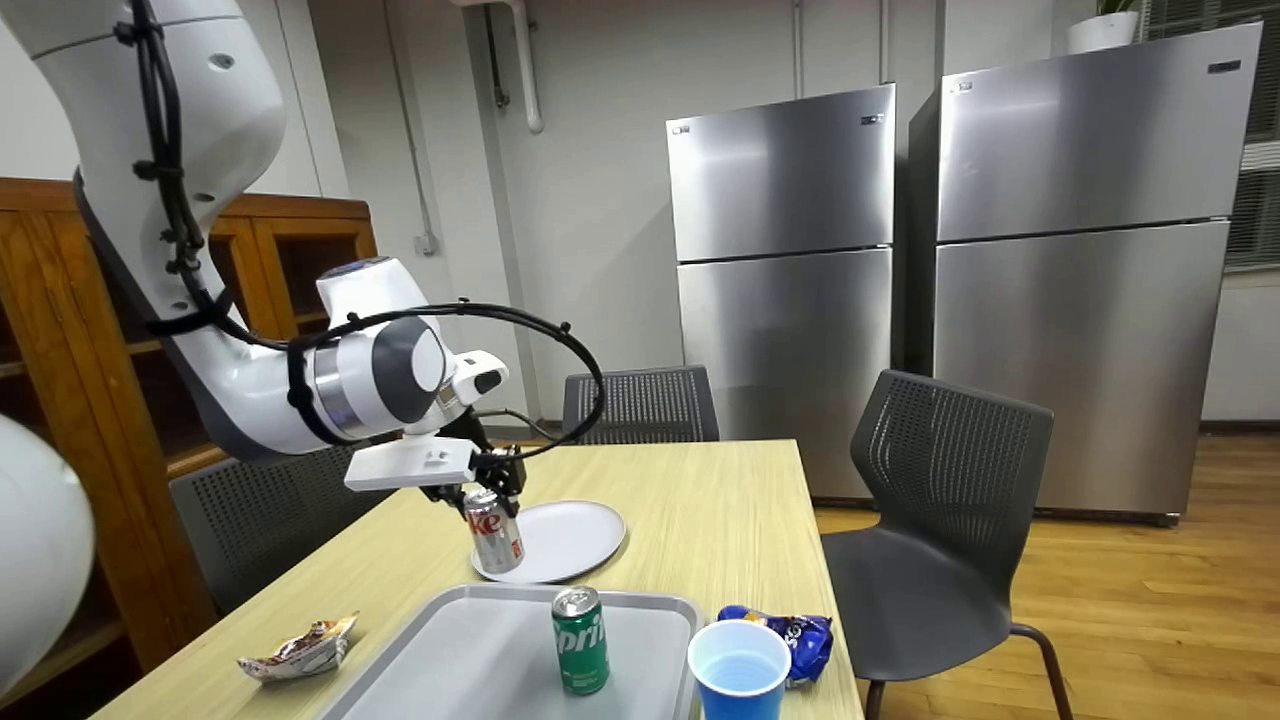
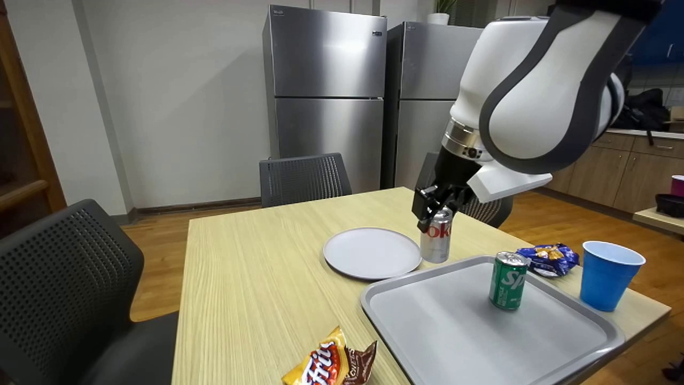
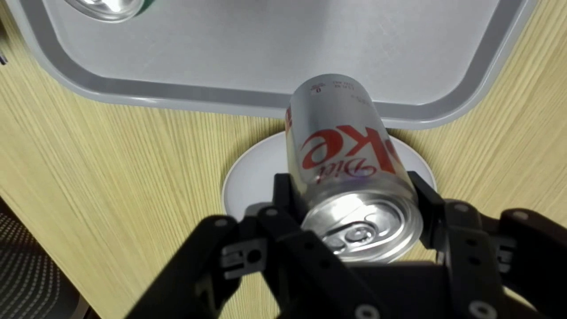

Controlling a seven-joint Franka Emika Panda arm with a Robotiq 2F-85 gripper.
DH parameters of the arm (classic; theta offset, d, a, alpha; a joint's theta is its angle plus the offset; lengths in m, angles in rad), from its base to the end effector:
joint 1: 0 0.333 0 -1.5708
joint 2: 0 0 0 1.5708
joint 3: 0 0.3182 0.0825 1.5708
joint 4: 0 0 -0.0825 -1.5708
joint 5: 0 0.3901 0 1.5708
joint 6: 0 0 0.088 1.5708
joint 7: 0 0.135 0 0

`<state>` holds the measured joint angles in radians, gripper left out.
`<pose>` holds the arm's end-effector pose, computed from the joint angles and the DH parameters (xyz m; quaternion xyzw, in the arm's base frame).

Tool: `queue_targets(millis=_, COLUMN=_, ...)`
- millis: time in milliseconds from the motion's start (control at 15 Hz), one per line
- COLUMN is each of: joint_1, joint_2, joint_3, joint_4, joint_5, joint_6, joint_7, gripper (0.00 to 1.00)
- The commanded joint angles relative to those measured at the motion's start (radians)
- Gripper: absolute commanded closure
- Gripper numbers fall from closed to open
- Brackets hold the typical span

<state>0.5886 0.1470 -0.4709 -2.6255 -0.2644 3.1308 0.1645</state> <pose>0.4695 0.0723 0.2112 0.9752 0.1146 0.1864 0.0320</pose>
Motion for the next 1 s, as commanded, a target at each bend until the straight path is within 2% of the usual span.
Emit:
queue_targets(millis=0, joint_1=0.007, joint_2=-0.082, joint_3=-0.02, joint_4=-0.055, joint_5=-0.031, joint_6=-0.035, joint_7=-0.013, gripper=0.62)
queue_targets(millis=267, joint_1=-0.009, joint_2=-0.099, joint_3=0.006, joint_4=-0.092, joint_5=-0.015, joint_6=-0.033, joint_7=-0.041, gripper=0.62)
queue_targets(millis=933, joint_1=-0.025, joint_2=-0.131, joint_3=0.013, joint_4=-0.155, joint_5=-0.013, joint_6=-0.01, joint_7=-0.154, gripper=0.62)
